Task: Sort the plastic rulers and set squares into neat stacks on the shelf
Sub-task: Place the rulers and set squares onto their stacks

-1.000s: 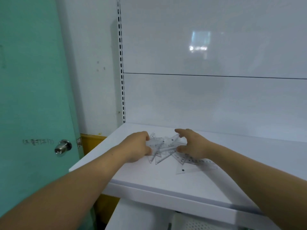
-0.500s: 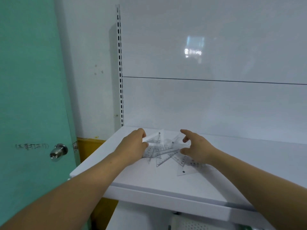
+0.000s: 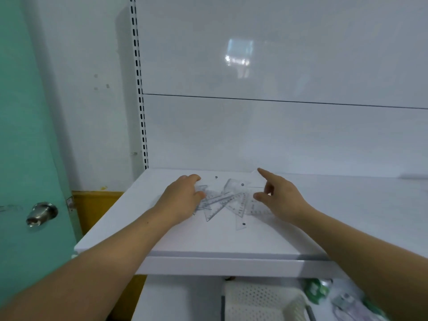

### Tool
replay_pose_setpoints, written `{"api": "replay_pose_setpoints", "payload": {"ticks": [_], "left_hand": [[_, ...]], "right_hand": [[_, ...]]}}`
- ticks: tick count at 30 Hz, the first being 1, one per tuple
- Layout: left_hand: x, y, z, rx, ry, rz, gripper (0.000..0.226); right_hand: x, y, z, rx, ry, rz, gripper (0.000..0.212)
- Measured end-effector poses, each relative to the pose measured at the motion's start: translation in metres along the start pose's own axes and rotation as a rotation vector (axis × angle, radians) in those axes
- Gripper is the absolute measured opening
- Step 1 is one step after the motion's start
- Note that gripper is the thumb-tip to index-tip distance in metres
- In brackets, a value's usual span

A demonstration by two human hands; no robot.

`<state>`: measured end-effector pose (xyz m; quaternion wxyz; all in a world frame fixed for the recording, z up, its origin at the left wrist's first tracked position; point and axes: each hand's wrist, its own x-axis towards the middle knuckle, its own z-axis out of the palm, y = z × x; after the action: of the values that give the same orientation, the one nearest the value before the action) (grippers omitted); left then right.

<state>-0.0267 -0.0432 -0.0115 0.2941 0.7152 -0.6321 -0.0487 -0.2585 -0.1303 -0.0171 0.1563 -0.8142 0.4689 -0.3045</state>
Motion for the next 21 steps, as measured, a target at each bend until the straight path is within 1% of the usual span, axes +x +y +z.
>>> {"api": "replay_pose_setpoints", "payload": {"ticks": [4,10,13,16,21], "left_hand": [[-0.002,0.025,0.013,-0.015,-0.02,0.063,0.048],[0.001,0.093,0.046,0.097,-0.047,0.181,0.046],[0.0,0.145,0.075,0.097,-0.107,0.249,0.044],[-0.009,0.207,0.109,0.056,-0.157,0.358,0.035],[-0.026,0.311,0.168,-0.003,-0.144,0.41,0.027]], "right_hand": [[-0.017,0.016,-0.019,-0.035,0.025,0.037,0.066],[-0.053,0.062,-0.075,-0.077,0.099,0.119,0.063],[-0.08,0.097,-0.116,-0.099,0.153,0.177,0.061],[-0.117,0.14,-0.163,-0.131,0.193,0.223,0.061],[-0.179,0.221,-0.242,-0.144,0.239,0.296,0.062]]}}
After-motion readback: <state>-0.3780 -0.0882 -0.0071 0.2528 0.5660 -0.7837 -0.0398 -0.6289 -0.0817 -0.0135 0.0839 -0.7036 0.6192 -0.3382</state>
